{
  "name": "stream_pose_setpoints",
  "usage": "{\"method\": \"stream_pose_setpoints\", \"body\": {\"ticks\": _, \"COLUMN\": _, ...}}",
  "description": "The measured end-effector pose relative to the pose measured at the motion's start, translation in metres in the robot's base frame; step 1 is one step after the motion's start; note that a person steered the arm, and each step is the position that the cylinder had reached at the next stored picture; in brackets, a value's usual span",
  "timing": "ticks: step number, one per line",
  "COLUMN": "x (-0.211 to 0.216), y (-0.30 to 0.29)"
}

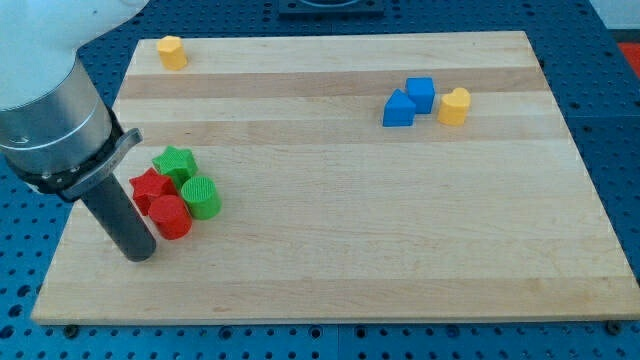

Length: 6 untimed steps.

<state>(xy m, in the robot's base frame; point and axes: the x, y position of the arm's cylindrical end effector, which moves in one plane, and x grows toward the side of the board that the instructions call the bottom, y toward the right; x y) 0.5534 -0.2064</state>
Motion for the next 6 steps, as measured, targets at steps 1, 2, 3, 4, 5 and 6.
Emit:
{"method": "stream_pose_setpoints", "body": {"ticks": 1, "x": -0.008, "y": 0.000}}
{"method": "stream_pose_setpoints", "body": {"ticks": 2, "x": -0.019, "y": 0.000}}
{"method": "stream_pose_setpoints", "body": {"ticks": 3, "x": -0.030, "y": 0.000}}
{"method": "stream_pose_setpoints", "body": {"ticks": 4, "x": -0.043, "y": 0.000}}
{"method": "stream_pose_setpoints", "body": {"ticks": 5, "x": -0.052, "y": 0.000}}
{"method": "stream_pose_setpoints", "body": {"ticks": 6, "x": -0.061, "y": -0.001}}
